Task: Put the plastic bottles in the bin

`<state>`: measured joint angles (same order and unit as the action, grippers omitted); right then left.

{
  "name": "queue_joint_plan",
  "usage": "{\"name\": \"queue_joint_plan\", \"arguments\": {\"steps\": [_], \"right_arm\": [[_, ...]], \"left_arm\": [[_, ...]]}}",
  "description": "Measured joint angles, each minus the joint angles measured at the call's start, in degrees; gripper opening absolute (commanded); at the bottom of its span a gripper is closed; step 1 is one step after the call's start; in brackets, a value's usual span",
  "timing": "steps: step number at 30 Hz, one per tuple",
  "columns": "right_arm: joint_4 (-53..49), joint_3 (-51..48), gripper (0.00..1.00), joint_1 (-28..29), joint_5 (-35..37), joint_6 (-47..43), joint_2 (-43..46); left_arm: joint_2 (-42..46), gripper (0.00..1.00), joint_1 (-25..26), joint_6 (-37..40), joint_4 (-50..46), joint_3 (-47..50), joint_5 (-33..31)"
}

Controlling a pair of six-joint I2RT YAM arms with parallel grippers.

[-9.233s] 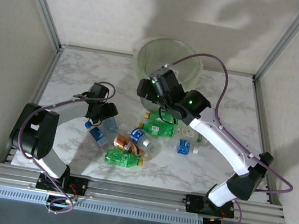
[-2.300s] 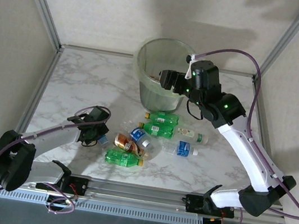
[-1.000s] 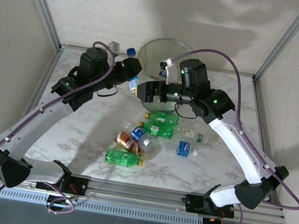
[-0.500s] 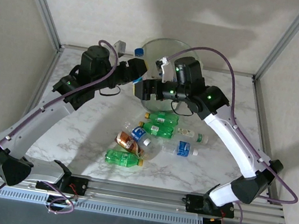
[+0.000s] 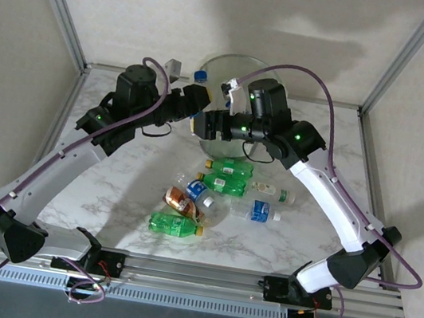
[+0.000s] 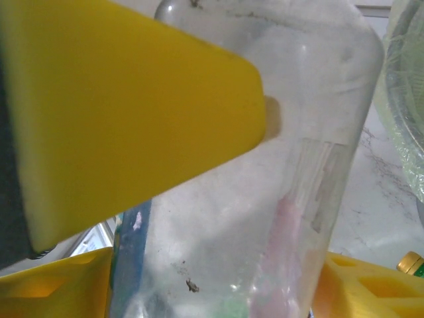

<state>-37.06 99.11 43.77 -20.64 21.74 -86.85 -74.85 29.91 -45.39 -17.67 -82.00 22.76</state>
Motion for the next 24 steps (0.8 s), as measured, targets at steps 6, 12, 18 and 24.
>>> {"name": "queue_joint_plan", "arguments": {"steps": [6, 12, 18, 24], "right_arm": [[0.0, 0.0, 0.61, 0.0, 0.0, -0.1, 0.0], [0.0, 0.0, 0.58, 0.0, 1.1, -0.1, 0.0], [0.0, 0.0, 0.56, 0.0, 2.3, -0.1, 0.0], [0.0, 0.0, 0.54, 0.0, 4.5, -0.1, 0.1]], "left_arm": [[-0.6, 0.68, 0.0, 0.0, 0.3, 0.0, 0.0], [-0.9, 0.99, 0.1, 0.0, 1.1, -0.3, -0.8], [-0.9, 0.99, 0.0, 0.2, 1.1, -2.8, -4.5], [0.6, 0.99, 0.0, 1.6, 0.8, -4.9, -10.2]]}}
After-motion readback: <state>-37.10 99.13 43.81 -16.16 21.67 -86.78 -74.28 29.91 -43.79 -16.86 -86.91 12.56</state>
